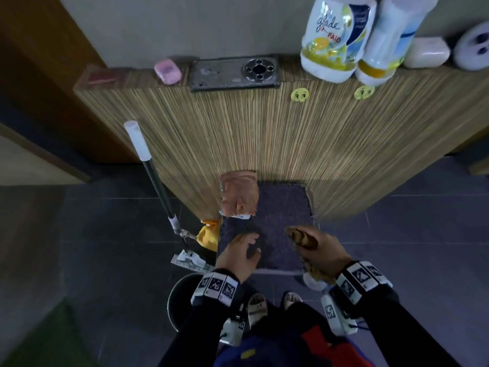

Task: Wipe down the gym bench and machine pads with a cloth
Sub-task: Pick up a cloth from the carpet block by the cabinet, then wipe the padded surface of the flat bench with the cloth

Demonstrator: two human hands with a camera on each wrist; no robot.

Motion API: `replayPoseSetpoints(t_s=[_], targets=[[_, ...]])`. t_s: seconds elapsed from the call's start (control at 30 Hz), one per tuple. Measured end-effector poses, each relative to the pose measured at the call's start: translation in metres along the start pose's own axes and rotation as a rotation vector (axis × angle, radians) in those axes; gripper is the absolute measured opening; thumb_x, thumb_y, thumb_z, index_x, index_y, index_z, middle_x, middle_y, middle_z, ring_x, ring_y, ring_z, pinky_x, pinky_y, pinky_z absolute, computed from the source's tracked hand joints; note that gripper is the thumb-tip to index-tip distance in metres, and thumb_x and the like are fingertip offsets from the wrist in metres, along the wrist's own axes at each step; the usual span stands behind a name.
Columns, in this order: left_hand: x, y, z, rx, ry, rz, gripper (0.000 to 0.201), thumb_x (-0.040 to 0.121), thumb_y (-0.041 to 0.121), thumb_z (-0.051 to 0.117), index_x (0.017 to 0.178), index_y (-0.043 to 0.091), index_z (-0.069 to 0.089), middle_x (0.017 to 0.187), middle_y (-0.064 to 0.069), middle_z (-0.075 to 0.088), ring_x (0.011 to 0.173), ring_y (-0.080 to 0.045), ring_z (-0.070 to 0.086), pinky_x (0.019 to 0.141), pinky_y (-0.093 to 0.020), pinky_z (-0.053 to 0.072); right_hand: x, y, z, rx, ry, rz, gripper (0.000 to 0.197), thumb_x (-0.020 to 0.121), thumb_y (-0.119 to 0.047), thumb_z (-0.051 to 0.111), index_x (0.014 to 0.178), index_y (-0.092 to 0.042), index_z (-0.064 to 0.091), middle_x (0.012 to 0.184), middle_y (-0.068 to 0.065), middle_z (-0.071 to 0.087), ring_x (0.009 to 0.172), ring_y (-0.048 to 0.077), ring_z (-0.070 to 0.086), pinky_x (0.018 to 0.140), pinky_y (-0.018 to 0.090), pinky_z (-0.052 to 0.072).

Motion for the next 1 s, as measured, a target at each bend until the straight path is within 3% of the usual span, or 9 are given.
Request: replayPoseSetpoints(t_s=[0.17, 0.27, 0.4, 0.5, 0.63, 0.73, 0.87, 0.93, 1.0], targets=[[-0.016, 0.004, -0.004, -0.018, 0.062, -0.056, 0.034, 0.089, 0.026, 0.059, 0.123, 0.024, 0.057, 0.113, 0.007, 0.061, 0.096, -0.008, 0.06, 0.086, -0.029, 0.05, 0.0, -0.006, -0.001, 0.08, -0.105, -0.132, 0.048, 0.089, -0.012, 0.062, 0.133, -0.024, 0.05, 0.127, -0.013, 0.053, 0.112, 0.002, 0.051, 0.08, -0.001, 0.035], [-0.022, 0.009, -0.003, -0.026, 0.095, -0.086, 0.034, 0.089, 0.027, 0.058, 0.123, 0.023, 0.057, 0.114, 0.005, 0.062, 0.097, -0.01, 0.061, 0.085, -0.027, 0.049, 0.009, -0.008, -0.003, 0.061, -0.188, -0.193, 0.044, 0.09, -0.014, 0.061, 0.13, -0.03, 0.052, 0.123, -0.019, 0.056, 0.11, -0.002, 0.053, 0.08, 0.001, 0.039], [-0.034, 0.021, 0.002, -0.047, 0.187, -0.198, 0.034, 0.091, 0.024, 0.057, 0.125, 0.022, 0.057, 0.119, 0.003, 0.061, 0.102, -0.015, 0.06, 0.085, -0.028, 0.048, 0.019, -0.014, -0.01, 0.021, -0.267, -0.281, 0.033, 0.086, -0.019, 0.067, 0.105, -0.045, 0.057, 0.099, -0.024, 0.064, 0.093, -0.002, 0.059, 0.076, 0.006, 0.041], [-0.052, 0.028, 0.01, -0.068, 0.269, -0.277, 0.037, 0.09, 0.022, 0.058, 0.126, 0.018, 0.057, 0.121, -0.004, 0.06, 0.104, -0.022, 0.06, 0.087, -0.033, 0.048, 0.025, -0.02, -0.011, -0.013, -0.38, -0.322, 0.028, 0.085, -0.018, 0.069, 0.1, -0.039, 0.06, 0.097, -0.009, 0.066, 0.089, 0.012, 0.06, 0.079, 0.025, 0.047], [-0.086, 0.033, 0.027, -0.087, 0.393, -0.433, 0.039, 0.087, 0.025, 0.06, 0.126, 0.022, 0.056, 0.12, 0.001, 0.059, 0.104, -0.021, 0.06, 0.087, -0.032, 0.047, 0.027, -0.033, -0.006, -0.219, -0.421, -0.457, 0.03, 0.08, -0.027, 0.074, 0.105, -0.037, 0.062, 0.099, -0.009, 0.065, 0.091, 0.008, 0.06, 0.076, 0.01, 0.044], [-0.118, 0.035, 0.042, -0.15, 0.506, -0.531, 0.037, 0.085, 0.025, 0.062, 0.122, 0.022, 0.059, 0.115, 0.002, 0.061, 0.101, -0.018, 0.062, 0.086, -0.032, 0.049, 0.02, -0.044, 0.007, -0.252, -0.566, -0.522, 0.034, 0.08, -0.023, 0.073, 0.113, -0.026, 0.062, 0.107, -0.002, 0.067, 0.098, 0.012, 0.062, 0.086, 0.023, 0.049], [-0.168, 0.036, 0.066, -0.234, 0.663, -0.724, 0.039, 0.082, 0.028, 0.064, 0.12, 0.03, 0.059, 0.112, 0.01, 0.06, 0.1, -0.01, 0.06, 0.085, -0.026, 0.048, 0.003, -0.057, 0.033, -0.335, -0.687, -0.651, 0.037, 0.079, -0.02, 0.075, 0.114, -0.023, 0.063, 0.103, -0.007, 0.065, 0.094, 0.006, 0.06, 0.076, 0.003, 0.039], [-0.194, 0.038, 0.078, -0.241, 0.717, -0.796, 0.04, 0.082, 0.029, 0.064, 0.122, 0.03, 0.058, 0.115, 0.01, 0.059, 0.104, -0.01, 0.058, 0.085, -0.022, 0.045, -0.008, -0.063, 0.049, -0.369, -0.742, -0.713, 0.037, 0.078, -0.02, 0.075, 0.113, -0.025, 0.064, 0.1, -0.011, 0.064, 0.093, 0.004, 0.059, 0.075, -0.001, 0.035], [-0.222, 0.043, 0.09, -0.262, 0.771, -0.849, 0.042, 0.082, 0.027, 0.064, 0.124, 0.026, 0.057, 0.117, 0.006, 0.059, 0.107, -0.015, 0.058, 0.091, -0.029, 0.045, -0.023, -0.07, 0.067, -0.409, -0.788, -0.781, 0.038, 0.077, -0.022, 0.076, 0.113, -0.026, 0.065, 0.098, -0.012, 0.064, 0.092, 0.001, 0.058, 0.074, -0.002, 0.033]])
Point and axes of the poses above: each hand's wrist, its own x-axis towards the middle knuckle, its own z-axis out of the palm, y = z × x, the point moved 2 cm from there along x, towards the middle knuckle
